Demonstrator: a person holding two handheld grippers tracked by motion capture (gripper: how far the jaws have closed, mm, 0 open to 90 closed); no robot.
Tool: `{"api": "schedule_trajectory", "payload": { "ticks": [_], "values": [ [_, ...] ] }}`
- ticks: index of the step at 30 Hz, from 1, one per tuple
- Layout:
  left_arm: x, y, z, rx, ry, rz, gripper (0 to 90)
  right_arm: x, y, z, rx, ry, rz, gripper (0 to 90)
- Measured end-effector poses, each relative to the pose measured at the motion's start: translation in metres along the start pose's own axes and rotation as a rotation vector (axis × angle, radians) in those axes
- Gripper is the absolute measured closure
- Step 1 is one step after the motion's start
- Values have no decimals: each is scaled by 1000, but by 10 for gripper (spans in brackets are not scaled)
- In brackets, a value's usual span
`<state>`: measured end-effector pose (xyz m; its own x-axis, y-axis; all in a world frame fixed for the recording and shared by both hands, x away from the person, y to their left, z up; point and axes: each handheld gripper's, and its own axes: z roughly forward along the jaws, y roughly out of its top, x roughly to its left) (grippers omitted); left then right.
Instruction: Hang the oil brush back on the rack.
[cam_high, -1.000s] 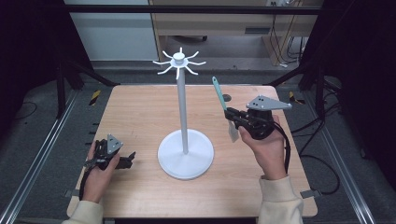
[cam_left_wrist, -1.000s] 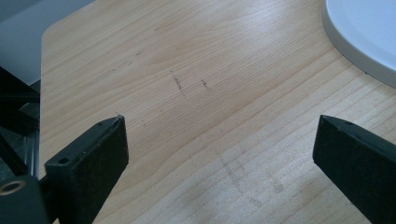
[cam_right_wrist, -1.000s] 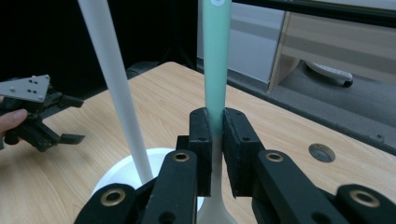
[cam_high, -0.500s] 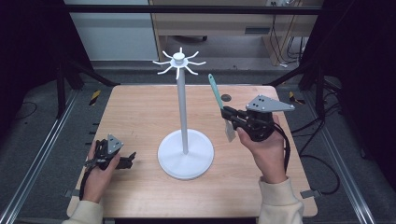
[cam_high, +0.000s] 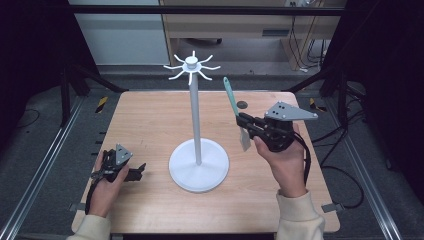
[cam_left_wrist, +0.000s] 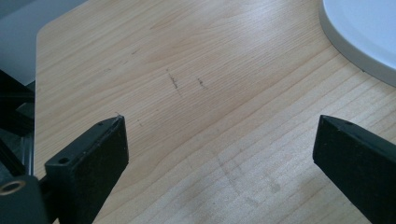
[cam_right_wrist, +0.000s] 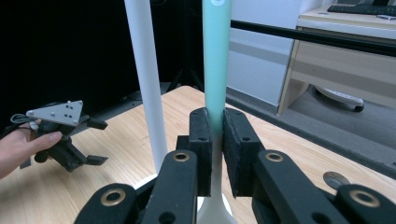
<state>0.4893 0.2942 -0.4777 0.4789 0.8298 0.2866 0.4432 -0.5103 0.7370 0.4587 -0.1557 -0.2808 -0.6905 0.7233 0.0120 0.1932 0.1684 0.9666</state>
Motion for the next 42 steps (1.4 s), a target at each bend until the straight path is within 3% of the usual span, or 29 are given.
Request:
{"api": "schedule_trajectory", "payload": {
  "ticks": [9, 42],
  "values": [
    [0, 0, 0, 0, 0, 2, 29, 6, 6, -5, -39, 38, 10, 823],
    [-1, 0, 0, -2, 0, 1, 29, 31, 23, -18, -101, 68, -63, 823]
  ]
}}
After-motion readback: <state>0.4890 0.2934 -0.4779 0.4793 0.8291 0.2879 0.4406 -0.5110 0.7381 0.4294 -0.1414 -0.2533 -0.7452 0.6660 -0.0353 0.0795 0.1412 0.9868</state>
